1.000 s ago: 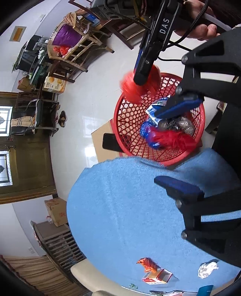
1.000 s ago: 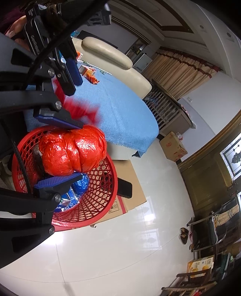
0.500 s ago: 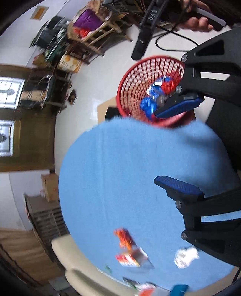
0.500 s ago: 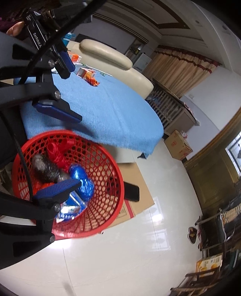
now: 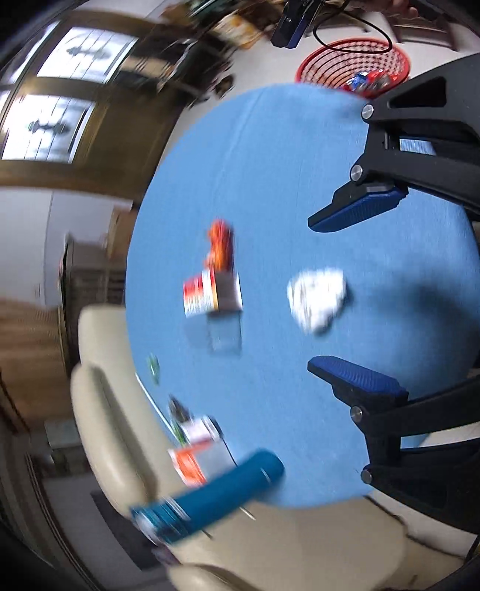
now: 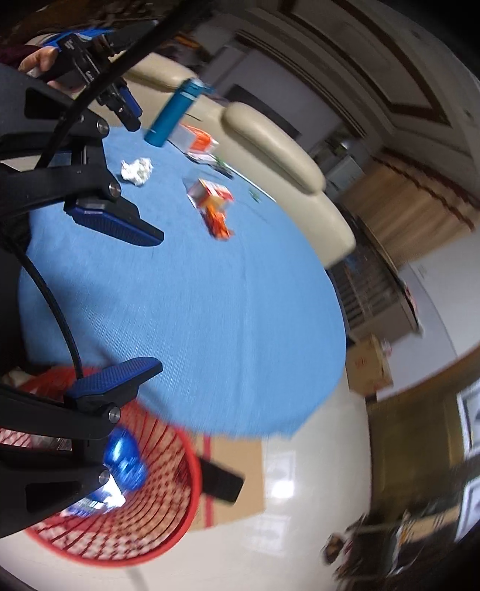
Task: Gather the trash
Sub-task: 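Move both tools back over the table toward the tissue and orange wrapper, then grasp the white tissue with the left tool while the right grasps the orange wrapper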
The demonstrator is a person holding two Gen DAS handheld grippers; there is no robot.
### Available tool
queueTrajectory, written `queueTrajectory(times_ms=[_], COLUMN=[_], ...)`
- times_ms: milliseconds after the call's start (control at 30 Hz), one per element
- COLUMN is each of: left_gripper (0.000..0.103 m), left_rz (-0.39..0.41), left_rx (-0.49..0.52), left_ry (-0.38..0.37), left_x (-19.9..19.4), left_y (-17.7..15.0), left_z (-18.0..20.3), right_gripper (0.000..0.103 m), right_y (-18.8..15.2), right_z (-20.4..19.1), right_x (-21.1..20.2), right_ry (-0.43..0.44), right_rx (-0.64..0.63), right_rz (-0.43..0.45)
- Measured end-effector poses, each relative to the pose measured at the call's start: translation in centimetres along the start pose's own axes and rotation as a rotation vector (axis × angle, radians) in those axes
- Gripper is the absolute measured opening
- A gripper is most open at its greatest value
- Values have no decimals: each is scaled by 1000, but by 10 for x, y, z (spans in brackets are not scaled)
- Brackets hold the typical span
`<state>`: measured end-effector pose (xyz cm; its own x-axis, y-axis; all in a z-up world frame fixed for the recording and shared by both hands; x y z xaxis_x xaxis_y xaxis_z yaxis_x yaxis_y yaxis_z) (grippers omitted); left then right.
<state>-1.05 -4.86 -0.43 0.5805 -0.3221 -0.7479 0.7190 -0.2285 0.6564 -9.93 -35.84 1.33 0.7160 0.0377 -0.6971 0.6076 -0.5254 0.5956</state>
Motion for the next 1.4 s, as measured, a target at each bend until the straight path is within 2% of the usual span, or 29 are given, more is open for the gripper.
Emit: queueTrajectory(times_ms=[133, 267, 467, 700, 967, 1167, 1233, 1300, 1400], left_gripper=[70, 70, 70, 70, 70, 70, 67, 58, 52], left_rz=[-21, -54, -108, -153, -180, -197, -200, -207, -233], left_rx=[-67, -83, -117, -147, -139, -126, -123, -123, -142], left_ry=[-7, -47, -130, -181, -250, -252, -252, -253, -266], left_x=[12, 27, 52, 74, 91, 104, 107, 111, 119], left_y=[-5, -9, -8, -8, -5, -5, -5, -4, -6], left_z=[-27, -29, -24, -23, -13, -11, -12, -14, -17], right_gripper=[66, 66, 66, 66, 66, 66, 66, 66, 66], right_y=[11, 20, 30, 50, 75, 81, 77, 69, 52], right_z=[-43, -73, -103, -128, -156, -168, -169, -170, -176], right_x=[36, 73, 137, 195, 252, 283, 288, 289, 286], right_ry=[24, 32, 17, 22, 137, 211, 238, 251, 245], right_rx=[-71, -128, -192, -267, -304, -376, -407, -466, -573], right_rz=[-33, -69, -132, -154, -173, -215, -251, -288, -331])
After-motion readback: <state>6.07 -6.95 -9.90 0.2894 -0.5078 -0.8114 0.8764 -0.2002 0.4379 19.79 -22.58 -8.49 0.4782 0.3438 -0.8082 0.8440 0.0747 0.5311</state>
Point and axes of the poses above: each gripper's, at about its wrist camera, not at the fingertips, and x roughly the way its jaws point, z to its right, y to its top, the point moved 6 cm from there along x, roughly the way its jaws point, and after that the axes turned 6 degrees about -y, right-handed, at the moved point
